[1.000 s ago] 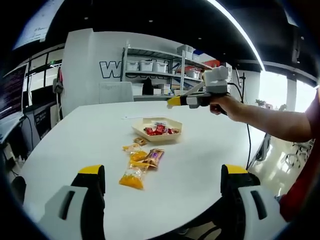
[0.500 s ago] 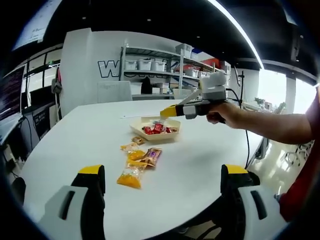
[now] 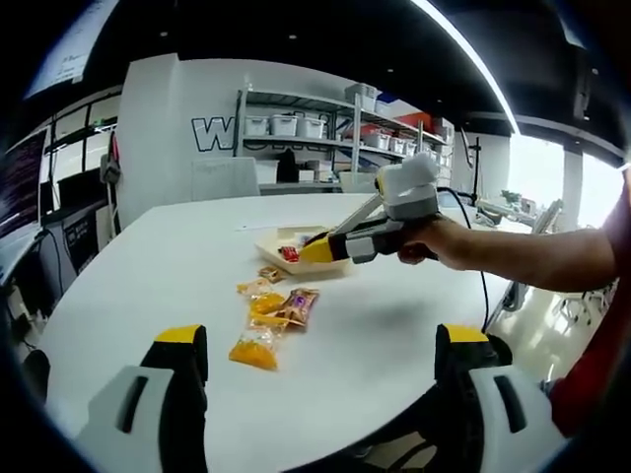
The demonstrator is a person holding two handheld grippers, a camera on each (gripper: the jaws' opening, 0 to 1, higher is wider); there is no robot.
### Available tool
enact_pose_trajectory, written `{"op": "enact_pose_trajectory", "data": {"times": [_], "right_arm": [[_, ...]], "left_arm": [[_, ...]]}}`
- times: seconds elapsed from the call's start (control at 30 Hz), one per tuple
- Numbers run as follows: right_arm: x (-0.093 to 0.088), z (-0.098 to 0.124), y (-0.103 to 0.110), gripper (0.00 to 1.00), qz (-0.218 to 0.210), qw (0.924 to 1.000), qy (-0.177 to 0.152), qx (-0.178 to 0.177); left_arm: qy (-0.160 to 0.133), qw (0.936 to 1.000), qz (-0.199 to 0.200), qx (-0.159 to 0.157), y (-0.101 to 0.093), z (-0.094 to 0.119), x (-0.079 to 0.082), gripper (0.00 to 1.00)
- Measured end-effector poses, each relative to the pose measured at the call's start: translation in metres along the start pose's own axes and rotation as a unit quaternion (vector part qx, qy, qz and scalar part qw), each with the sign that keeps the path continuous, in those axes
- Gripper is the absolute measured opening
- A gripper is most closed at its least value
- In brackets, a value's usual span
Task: Place the target food into the container with the food tongs after gripping and lifting it, then release it inside without dropping or visibly crushing the food.
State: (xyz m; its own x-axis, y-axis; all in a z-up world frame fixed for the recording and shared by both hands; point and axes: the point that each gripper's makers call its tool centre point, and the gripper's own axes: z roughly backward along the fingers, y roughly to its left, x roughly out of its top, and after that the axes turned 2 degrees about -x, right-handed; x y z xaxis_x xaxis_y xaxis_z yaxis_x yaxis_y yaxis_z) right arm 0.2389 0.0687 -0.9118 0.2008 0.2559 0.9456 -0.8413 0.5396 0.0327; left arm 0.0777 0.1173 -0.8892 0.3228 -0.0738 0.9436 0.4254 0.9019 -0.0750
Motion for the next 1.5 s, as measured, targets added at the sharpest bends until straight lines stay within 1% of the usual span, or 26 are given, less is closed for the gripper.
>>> {"op": "enact_pose_trajectory", "data": {"times": [0.1,0.17,0.33,0.47,0.5,0.53,0.6,0.7,0.8,0.9,1.0,1.07,1.13,1.23,1.4,1.5], "right_arm": [[-0.004,-0.004,0.004,0.23,0.001,1.0000,0.006,0.005],[-0.011,-0.008,0.008,0.23,0.017,0.9996,0.021,0.007],[-0.019,-0.014,0.015,0.23,0.020,0.9992,0.031,0.016],[-0.022,-0.019,0.020,0.24,0.016,0.9992,0.034,0.010],[-0.024,-0.020,0.021,0.24,0.016,0.9991,0.039,0.008],[-0.029,-0.022,0.022,0.23,0.018,0.9985,0.051,0.006],[-0.027,-0.023,0.024,0.23,0.021,0.9989,0.041,0.009],[-0.028,-0.022,0.022,0.23,-0.005,0.9986,0.052,0.004],[-0.028,-0.022,0.020,0.23,-0.005,0.9983,0.058,0.001],[-0.030,-0.019,0.014,0.23,-0.011,0.9976,0.067,-0.014],[-0.033,-0.012,0.005,0.23,-0.034,0.9964,0.072,-0.029],[-0.035,-0.004,-0.001,0.23,-0.035,0.9953,0.076,-0.048],[-0.036,-0.001,-0.003,0.23,-0.027,0.9954,0.073,-0.055],[-0.040,0.008,-0.005,0.23,-0.043,0.9948,0.072,-0.058],[-0.046,0.026,-0.011,0.23,-0.066,0.9919,0.078,-0.076],[-0.049,0.037,-0.012,0.23,-0.061,0.9916,0.077,-0.085]], "left_arm": [[-0.001,1.0000,0.004,0.002,0.001,0.000,0.000,0.94],[-0.001,1.0000,0.004,0.001,0.000,-0.001,-0.001,0.94],[0.001,1.0000,0.006,0.000,0.000,-0.003,-0.002,0.94],[0.003,1.0000,0.004,-0.001,0.000,-0.004,-0.003,0.94],[0.003,1.0000,0.004,-0.001,0.000,-0.005,-0.003,0.94],[0.004,1.0000,0.004,-0.001,0.000,-0.005,-0.003,0.94],[0.003,1.0000,0.005,-0.002,-0.001,-0.006,-0.003,0.94],[0.003,1.0000,0.005,-0.002,0.000,-0.006,-0.003,0.94],[0.005,1.0000,0.006,-0.003,0.000,-0.006,-0.006,0.93],[0.003,1.0000,0.008,-0.004,0.000,-0.007,-0.005,0.93],[0.001,1.0000,0.007,-0.003,0.001,-0.006,-0.005,0.93],[0.001,1.0000,0.009,-0.004,0.001,-0.006,-0.005,0.93],[0.002,0.9999,0.011,-0.004,0.002,-0.007,-0.006,0.93],[0.002,0.9999,0.009,-0.008,-0.001,-0.011,-0.006,0.93],[0.000,0.9999,0.005,-0.014,-0.005,-0.012,-0.003,0.93],[0.001,0.9999,0.008,-0.014,-0.005,-0.013,-0.006,0.93]]}}
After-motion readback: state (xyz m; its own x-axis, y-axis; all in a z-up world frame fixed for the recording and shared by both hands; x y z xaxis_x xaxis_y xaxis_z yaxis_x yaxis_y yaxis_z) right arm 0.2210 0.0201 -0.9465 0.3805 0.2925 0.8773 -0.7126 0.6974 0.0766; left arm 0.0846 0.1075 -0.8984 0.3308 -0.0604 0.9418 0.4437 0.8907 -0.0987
